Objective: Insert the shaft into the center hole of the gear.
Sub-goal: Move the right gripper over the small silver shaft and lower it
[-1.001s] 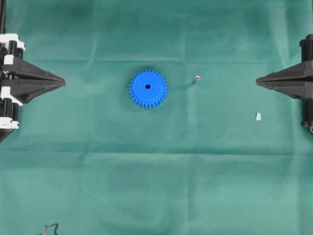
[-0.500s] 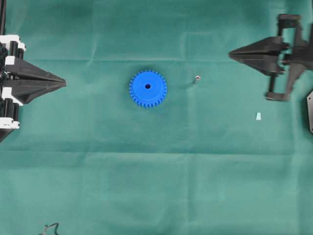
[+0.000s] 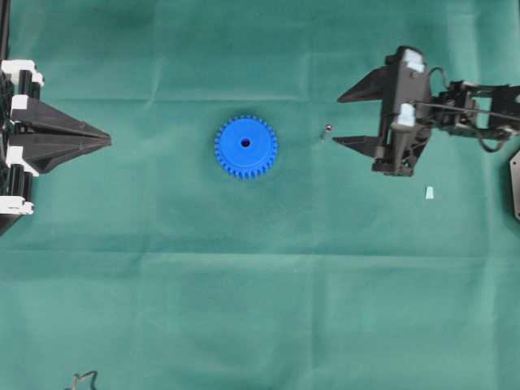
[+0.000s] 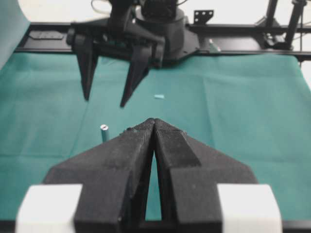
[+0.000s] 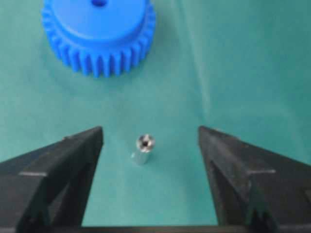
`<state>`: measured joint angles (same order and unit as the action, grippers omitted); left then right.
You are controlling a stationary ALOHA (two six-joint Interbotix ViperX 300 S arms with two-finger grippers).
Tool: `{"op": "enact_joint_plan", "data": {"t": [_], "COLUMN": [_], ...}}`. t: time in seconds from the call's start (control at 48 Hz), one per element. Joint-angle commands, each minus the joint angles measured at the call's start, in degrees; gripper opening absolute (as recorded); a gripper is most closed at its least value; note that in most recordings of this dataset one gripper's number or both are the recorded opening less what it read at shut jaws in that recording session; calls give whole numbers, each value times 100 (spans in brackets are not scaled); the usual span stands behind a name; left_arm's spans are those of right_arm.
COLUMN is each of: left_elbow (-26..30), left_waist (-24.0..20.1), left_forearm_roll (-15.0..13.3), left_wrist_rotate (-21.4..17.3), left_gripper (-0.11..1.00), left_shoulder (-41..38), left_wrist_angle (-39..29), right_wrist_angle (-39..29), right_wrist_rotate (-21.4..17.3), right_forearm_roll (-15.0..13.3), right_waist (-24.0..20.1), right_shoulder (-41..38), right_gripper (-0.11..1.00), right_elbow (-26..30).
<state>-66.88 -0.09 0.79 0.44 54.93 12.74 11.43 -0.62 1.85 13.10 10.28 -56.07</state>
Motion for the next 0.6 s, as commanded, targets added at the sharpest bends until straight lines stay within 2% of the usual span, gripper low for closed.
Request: {"op": "enact_joint_plan", "data": {"t": [0.0, 0.229, 0.584], "left_elbow": [149, 149, 149], "left_waist": [-9, -9, -44], "left_forearm_roll": [9, 9, 9], "left_wrist_rotate": [-9, -9, -18], "left_gripper": [0, 0, 0], "left_shoulder": [-35, -44, -44], "left_wrist_angle": [26, 18, 9], "right_wrist_angle": [220, 483, 606], "right_wrist_rotate": [0, -9, 0], "right_forearm_roll": [88, 105, 114], "right_waist": [18, 9, 18], "right_shoulder": [-149, -545, -712], "right_gripper": [78, 77, 77], "right_elbow": [123, 132, 167]}}
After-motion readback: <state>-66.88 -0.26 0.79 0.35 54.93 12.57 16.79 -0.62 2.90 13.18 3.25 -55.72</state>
